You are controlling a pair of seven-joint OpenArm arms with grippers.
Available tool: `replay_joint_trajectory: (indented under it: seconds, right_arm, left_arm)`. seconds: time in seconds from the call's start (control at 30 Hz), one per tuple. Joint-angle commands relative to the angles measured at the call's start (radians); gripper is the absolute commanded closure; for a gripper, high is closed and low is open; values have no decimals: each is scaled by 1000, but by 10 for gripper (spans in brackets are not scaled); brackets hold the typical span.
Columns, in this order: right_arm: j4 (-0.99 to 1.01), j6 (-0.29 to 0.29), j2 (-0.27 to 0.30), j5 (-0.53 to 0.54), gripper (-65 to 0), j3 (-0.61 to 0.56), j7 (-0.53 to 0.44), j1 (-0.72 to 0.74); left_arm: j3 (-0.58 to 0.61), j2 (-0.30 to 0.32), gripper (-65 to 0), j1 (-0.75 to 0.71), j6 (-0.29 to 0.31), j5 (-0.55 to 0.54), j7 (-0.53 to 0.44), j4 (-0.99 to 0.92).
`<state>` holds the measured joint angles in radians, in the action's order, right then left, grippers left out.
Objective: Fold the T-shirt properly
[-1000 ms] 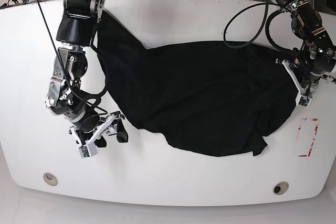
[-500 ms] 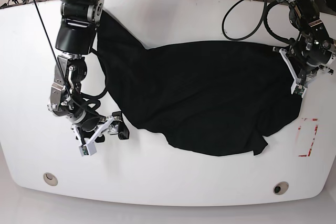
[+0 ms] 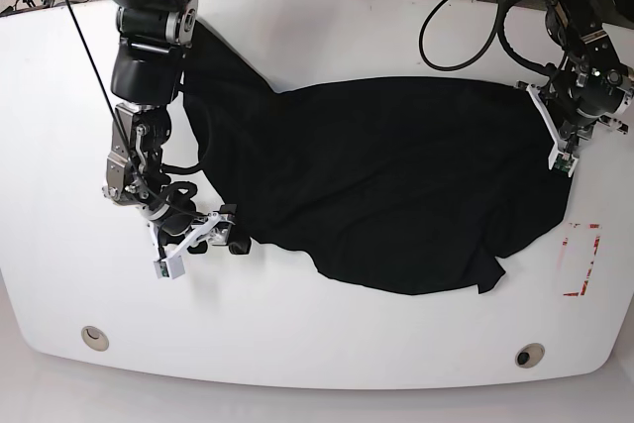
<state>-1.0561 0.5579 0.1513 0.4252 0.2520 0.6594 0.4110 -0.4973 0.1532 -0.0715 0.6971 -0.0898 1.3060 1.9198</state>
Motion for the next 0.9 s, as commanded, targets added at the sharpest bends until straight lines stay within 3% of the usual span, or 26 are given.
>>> replay_joint_trajectory:
  seconds: [0.0,0.27,0.67,0.87]
  right_arm:
    - [-31,16,-6,50,-531,3,-15,13]
    - [-40,18,-23,64,-526,7,-1,-10]
    - [39,16,-35,20,-524,7,-15,42]
    - [105,19,-37,8,-527,7,-45,64]
  left_arm:
    - [-10,11,-10,22,1,-3,-10,25]
    - [-15,-7,-19,33,1,-6,-11,24]
    - [-4,-39,-150,22,1,7,6,8]
    - [-13,-28,-117,18,1,6,-6,3]
